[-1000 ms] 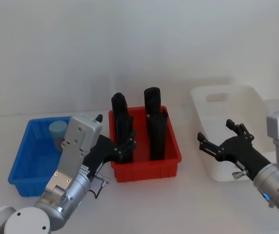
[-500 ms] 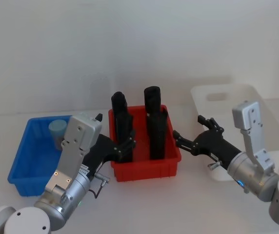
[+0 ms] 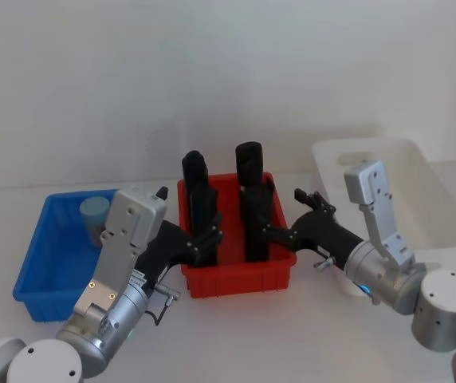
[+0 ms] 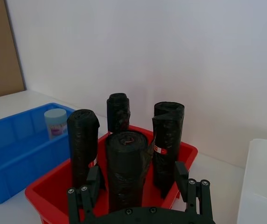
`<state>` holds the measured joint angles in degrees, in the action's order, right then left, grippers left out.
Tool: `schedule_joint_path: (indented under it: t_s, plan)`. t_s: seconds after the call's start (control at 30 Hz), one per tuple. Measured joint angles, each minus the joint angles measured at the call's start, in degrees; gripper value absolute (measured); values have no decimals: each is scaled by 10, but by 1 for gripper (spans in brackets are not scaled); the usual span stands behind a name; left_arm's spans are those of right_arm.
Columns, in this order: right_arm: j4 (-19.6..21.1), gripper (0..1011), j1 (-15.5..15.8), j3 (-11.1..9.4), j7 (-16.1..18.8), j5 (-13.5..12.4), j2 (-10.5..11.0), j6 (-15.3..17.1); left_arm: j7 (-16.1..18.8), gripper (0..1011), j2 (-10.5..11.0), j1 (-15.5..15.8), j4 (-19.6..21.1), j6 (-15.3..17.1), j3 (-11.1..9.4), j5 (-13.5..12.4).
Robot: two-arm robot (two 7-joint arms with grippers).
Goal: Pick the cotton swabs from the blue box and place them into the white box.
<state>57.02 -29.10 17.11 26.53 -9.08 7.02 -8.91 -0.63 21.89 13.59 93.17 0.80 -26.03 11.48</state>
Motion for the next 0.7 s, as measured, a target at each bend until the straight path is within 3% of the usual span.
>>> schedule_joint_path:
  t_s: [0.6, 0.7]
  plan:
    - [-154, 1002, -87, 15, 34, 6, -40, -48, 0, 1000, 0, 0, 0, 0, 0, 0]
    - [-179, 962, -102, 17, 39, 6, -46, -56, 0, 999, 0, 0, 0, 0, 0, 0]
